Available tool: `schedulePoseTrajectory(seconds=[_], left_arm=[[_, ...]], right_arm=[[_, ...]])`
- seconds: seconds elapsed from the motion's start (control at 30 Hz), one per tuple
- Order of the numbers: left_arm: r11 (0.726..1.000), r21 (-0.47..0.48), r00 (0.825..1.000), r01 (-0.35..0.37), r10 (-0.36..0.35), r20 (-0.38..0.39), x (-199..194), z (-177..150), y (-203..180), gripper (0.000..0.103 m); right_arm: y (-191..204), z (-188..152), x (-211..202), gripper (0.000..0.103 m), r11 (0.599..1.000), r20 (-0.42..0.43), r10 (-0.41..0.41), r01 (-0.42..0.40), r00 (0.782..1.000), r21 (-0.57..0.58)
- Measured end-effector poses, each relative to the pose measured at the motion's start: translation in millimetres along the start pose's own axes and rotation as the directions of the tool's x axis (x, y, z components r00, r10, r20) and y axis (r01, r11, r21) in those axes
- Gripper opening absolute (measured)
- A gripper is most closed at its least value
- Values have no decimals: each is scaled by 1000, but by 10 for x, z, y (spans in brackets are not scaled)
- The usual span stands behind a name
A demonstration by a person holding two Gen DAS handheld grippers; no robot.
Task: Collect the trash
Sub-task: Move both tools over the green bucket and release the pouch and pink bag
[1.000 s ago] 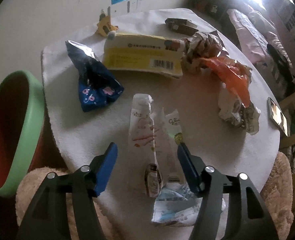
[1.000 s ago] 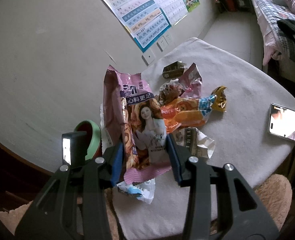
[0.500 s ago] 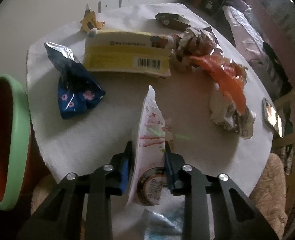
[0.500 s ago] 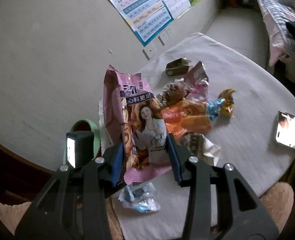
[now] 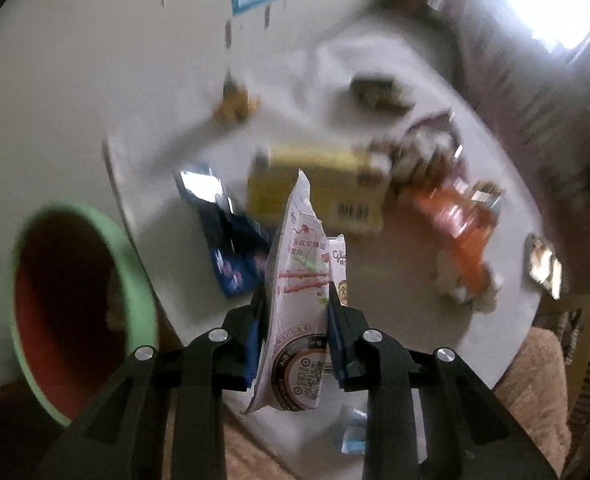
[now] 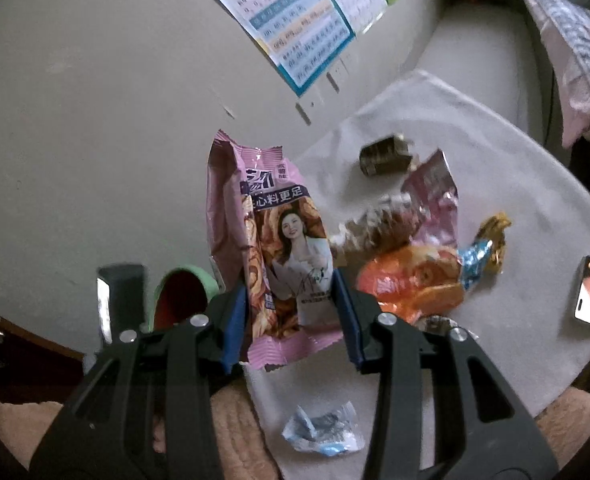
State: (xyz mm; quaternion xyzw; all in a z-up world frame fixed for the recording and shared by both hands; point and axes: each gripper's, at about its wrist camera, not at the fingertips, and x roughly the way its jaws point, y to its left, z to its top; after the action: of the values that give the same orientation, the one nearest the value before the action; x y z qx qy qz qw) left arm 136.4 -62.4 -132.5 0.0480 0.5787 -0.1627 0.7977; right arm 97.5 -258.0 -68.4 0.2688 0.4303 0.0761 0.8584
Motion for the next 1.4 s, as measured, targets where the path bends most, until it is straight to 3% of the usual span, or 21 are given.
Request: schedulePoseTrajectory(seconds=[0.07,0.2,0.23,0.3,0.4,0.53,0.67,0.77,0.9,1.1,1.4], left_arm=[[1000,0,994,14,-14,109,-157,60,62,26],[998,-43,954,42,-28,297,-256,-107,232,26],[997,-60,954,39,-19,298,-274,-173,276,26],[992,-95,960,85,-56,275,-323,-286,389,26],[992,-110,953,63,-27,303,-427,-421,568,26],[982,-178,938,62,4,347,-555,-536,924,26],[982,-183,910,-44,115,399,-776,-670,1239,26],[960,-247,894,-131,222,389,-820,-738,1586,26],[923,-354,907,-148,270,324,-730,-808,1983,26],[891,-426,930,-159,280,238,-528,-912,2232,27],[873,-449,930,-189,306,205,-403,-923,2303,31]], right_arm=[[88,-45,-21,40,1000,34,14,-13,999,-20],[277,-278,23,40,991,107,-2,16,994,-133],[318,-321,21,40,990,106,-25,39,994,-133],[393,-422,-50,40,995,86,1,8,996,-98],[662,-481,-66,40,979,90,-32,50,995,-198],[849,-471,-7,40,981,105,23,-2,994,-195],[1074,-521,153,40,970,69,59,-41,996,-238],[1258,-564,382,40,961,-9,99,-98,995,-259],[1479,-612,833,40,953,-136,136,-167,981,-253],[1827,-684,1456,40,942,-277,135,-209,951,-261],[2051,-804,1871,44,946,-353,82,-184,932,-266]])
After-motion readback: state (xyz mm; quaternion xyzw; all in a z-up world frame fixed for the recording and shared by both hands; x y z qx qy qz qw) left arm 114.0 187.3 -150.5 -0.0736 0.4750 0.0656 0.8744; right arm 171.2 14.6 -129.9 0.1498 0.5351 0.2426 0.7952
